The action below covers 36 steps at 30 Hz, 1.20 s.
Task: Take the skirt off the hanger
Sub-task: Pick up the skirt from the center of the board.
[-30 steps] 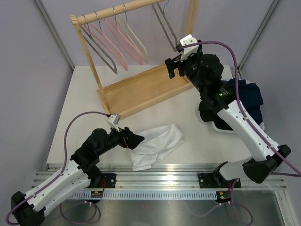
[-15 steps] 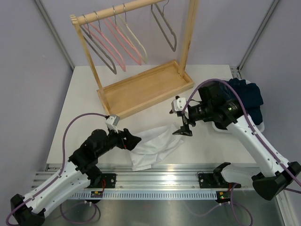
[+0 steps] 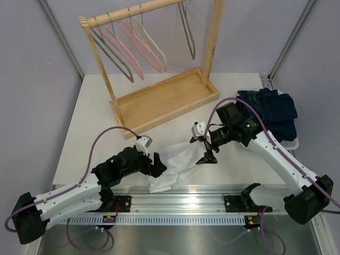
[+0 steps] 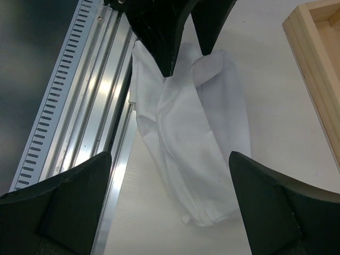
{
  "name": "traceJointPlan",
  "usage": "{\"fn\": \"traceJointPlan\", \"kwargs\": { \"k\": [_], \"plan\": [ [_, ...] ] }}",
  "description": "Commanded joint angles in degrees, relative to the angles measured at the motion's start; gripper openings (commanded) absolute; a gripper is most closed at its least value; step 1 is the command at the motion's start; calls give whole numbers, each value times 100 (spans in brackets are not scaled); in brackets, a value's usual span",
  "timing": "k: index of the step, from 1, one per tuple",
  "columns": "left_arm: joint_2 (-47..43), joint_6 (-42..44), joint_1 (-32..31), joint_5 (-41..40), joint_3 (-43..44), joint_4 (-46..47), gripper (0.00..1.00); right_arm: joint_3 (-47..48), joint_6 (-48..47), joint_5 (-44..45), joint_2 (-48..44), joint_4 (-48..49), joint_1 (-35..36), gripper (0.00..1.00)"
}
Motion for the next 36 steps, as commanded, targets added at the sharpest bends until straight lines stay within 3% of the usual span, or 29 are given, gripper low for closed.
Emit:
{"fn": "traceJointPlan", "kwargs": {
  "k": [1, 12, 16, 20, 23, 24, 28, 30, 36],
  "plan": [
    [368, 479, -443, -786, 343, 477, 99, -153, -22, 77, -226, 247, -2, 100],
    [553, 1385, -647, -620, 397, 977, 99, -672, -120, 526, 239, 933, -2, 99],
    [1439, 1719, -761, -278, 510, 1468, 99, -575, -57, 481, 21, 951, 7, 100],
    [3045, 1992, -796, 215, 835, 1786, 98, -549, -145, 824, -200, 758, -11, 99],
    [3637, 2098, -796, 84, 1125, 1786, 78, -610, -154, 948, -358, 608, -46, 100],
    [3856, 2089, -796, -21, 1178, 1778, 61, -662, -145, 956, -419, 581, -89, 99],
    [3754, 2019, -787, -57, 1407, 1716, 8, -795, -171, 1053, -718, 459, -265, 100],
    [3343, 1923, -787, -5, 1468, 1795, 0, -830, -207, 1097, -806, 397, -379, 99],
    [2523, 1353, -481, 976, 1802, 2259, 0, -725, -207, 1045, -929, 213, -906, 99]
  ]
}}
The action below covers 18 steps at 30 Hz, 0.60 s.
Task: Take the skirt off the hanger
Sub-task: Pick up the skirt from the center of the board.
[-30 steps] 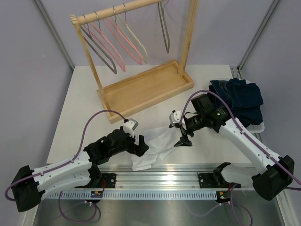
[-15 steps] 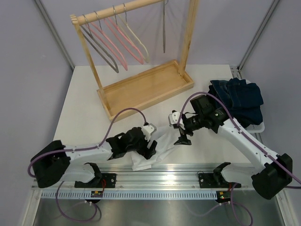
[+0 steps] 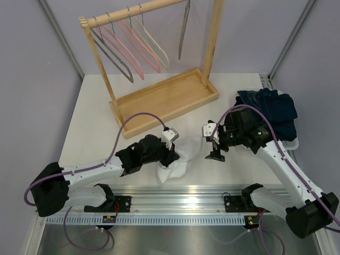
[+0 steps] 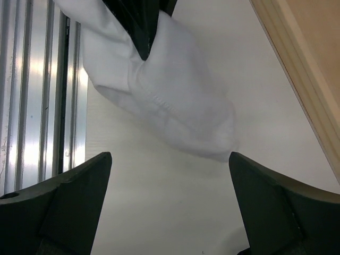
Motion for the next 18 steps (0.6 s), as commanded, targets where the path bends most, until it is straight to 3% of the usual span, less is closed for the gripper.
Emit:
{"fn": "traceJointPlan", "kwargs": {
  "k": [1, 6, 14, 18],
  "plan": [
    [-504, -515, 265, 811, 509, 999, 0, 123, -119, -79, -129, -207, -273, 99],
    [-444, -1201, 520, 1506, 640, 1938, 0, 299, 142, -229, -331, -42, -309, 99],
    [373, -1624, 538, 2568, 1825, 2503, 0, 423, 926, -405, -323, 951, -300, 100],
    [734, -1922, 538, 2983, 2213, 2810, 0, 264, 699, -466, -289, 1296, -300, 100]
  ]
}}
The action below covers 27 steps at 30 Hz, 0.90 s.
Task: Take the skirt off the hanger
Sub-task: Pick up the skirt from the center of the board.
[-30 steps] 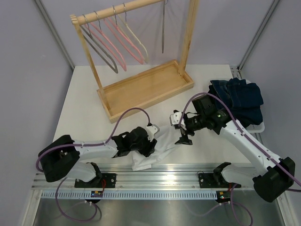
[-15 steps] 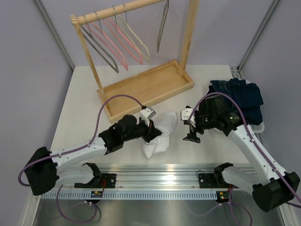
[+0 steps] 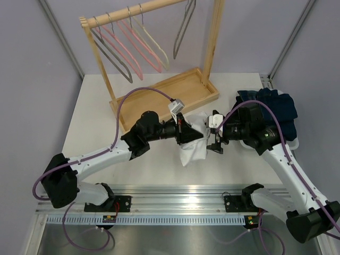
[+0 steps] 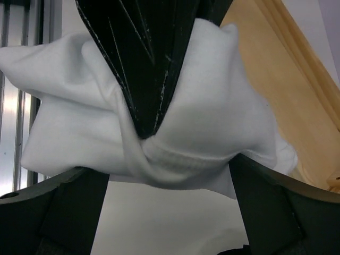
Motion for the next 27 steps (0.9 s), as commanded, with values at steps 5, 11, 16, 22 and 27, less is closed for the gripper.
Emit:
{"fn": "traceJointPlan", "kwargs": {
  "k": [5, 11, 16, 22, 27],
  "plan": [
    [469, -505, 9, 990, 849, 1104, 0, -70, -150, -746, 155, 315, -16, 100],
    [759, -926, 53, 1106, 938, 1737, 0, -124, 676, -1265, -30, 974, -25, 88],
    [663, -1182, 168, 1062, 727, 2142, 5, 78, 792, -1125, 172, 808, -34, 42],
    [347, -1296, 203, 1009, 639, 2283, 34, 114, 765, -1045, 295, 535, -69, 18],
    [-145, -1034, 282, 580, 271, 1959, 68, 210, 766, -1045, 190, 378, -349, 11]
  ]
}}
